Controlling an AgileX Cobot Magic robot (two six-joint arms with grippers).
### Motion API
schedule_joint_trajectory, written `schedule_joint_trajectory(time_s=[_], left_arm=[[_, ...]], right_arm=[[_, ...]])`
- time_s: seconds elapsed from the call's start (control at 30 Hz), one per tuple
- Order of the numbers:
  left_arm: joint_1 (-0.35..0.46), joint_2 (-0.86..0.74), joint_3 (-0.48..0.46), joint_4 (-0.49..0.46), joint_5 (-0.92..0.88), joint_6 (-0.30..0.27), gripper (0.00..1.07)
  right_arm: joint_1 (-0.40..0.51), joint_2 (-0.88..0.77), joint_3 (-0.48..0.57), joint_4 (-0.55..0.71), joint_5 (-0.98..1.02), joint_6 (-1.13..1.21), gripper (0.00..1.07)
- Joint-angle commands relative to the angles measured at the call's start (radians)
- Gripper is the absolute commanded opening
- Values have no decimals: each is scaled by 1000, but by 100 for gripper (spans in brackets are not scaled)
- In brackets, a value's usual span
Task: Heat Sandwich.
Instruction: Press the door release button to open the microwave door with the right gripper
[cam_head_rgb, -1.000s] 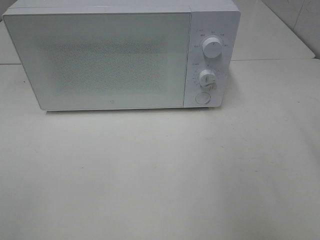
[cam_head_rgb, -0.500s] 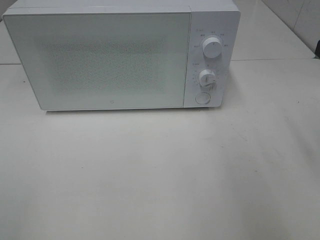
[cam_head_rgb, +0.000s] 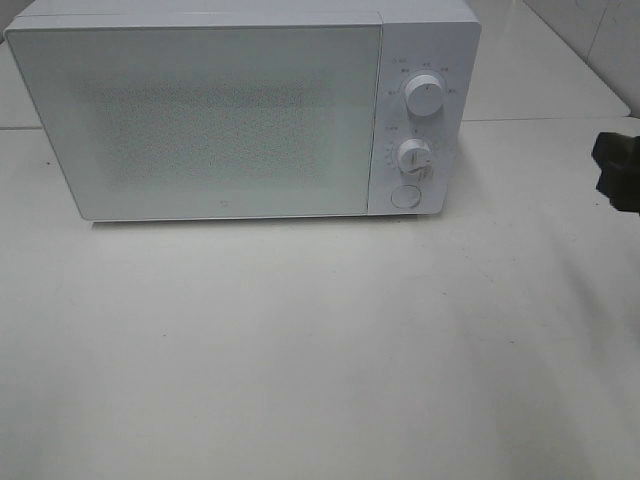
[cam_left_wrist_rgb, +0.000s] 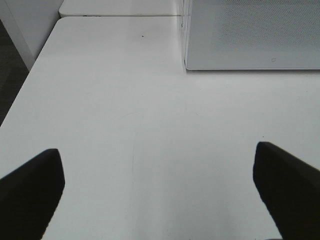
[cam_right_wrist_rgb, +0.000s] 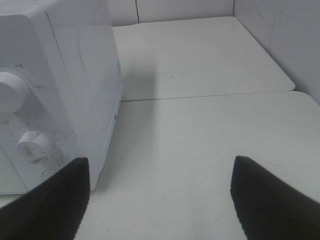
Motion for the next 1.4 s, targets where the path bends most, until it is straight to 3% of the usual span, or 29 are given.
schedule_joint_trajectory(time_s=[0.03,0.37,0.8,1.4], left_arm=[[3,-21,3,-5,-8,-3,97],[3,-21,3,-5,-8,-3,97],[3,-21,3,-5,-8,-3,97],[3,-21,3,-5,-8,-3,97]], right_arm=[[74,41,19,81,-77,-74,76],[319,205,30,373,-267,-215,76],[571,405,1,614,-423,-246,76],[708,560,-100,686,-417,-262,76]])
